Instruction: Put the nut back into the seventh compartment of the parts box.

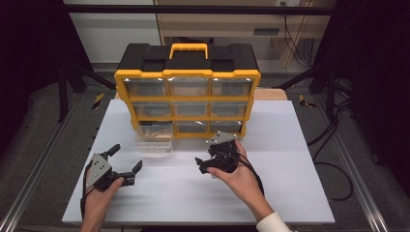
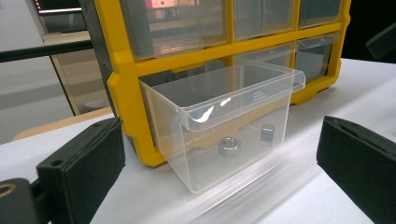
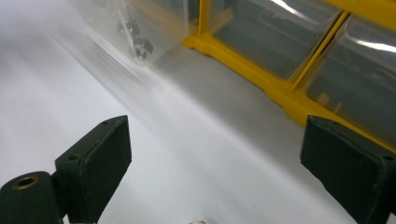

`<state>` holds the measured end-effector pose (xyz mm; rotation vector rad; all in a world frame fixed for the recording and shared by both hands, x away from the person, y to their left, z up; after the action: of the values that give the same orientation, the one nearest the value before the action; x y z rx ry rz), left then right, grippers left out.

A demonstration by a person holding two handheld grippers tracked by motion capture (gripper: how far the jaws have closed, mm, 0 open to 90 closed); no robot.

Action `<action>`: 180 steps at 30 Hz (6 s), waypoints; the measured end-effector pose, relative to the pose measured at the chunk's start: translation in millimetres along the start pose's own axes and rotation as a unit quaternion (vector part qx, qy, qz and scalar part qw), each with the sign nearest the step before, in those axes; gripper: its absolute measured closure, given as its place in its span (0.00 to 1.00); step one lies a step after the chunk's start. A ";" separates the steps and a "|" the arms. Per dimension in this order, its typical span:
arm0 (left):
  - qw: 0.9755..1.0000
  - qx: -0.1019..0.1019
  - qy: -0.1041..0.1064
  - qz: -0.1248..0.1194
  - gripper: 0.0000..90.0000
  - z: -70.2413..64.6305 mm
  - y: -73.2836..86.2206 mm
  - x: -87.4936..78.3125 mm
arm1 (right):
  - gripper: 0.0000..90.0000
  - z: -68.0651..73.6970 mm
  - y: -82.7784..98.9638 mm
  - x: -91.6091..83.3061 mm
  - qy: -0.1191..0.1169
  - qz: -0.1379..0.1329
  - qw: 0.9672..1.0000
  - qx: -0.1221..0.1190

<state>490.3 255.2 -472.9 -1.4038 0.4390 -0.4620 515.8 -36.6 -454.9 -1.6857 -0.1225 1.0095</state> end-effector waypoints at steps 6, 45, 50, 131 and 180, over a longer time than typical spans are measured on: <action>1.000 0.001 0.003 0.000 0.01 -1.1 0.0 0.5 | 0.11 0.0 11.4 0.9 0.000 0.025 1.000 -0.010; 1.000 0.003 0.003 0.001 0.01 -0.9 0.2 0.6 | 0.09 -6.8 37.6 0.2 -0.027 0.099 0.995 -0.016; 1.000 0.003 0.003 0.002 0.01 -0.8 0.3 0.6 | 0.10 -7.4 44.2 0.0 -0.026 0.126 0.992 -0.018; 1.000 0.001 0.001 0.003 0.01 -0.3 0.8 0.4 | 0.75 -2.1 61.2 16.2 -0.097 0.163 0.981 -0.035; 1.000 -0.001 0.000 0.001 0.01 0.0 0.4 0.0 | 0.75 27.1 -36.1 16.8 -0.106 -0.024 0.994 -0.032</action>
<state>490.3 255.2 -473.3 -1.4047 0.4406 -0.4592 522.7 6.6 -434.7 -1.6206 -0.3365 1.1563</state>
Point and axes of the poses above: each handheld gripper's, and its own axes: x roughly forward along the jaws, y roughly out of its underside, z roughly to its left, the point moved 7 cm from there along x, roughly forward along the jaws, and after that the axes turned 6 degrees about -z, right-handed, at the moved point
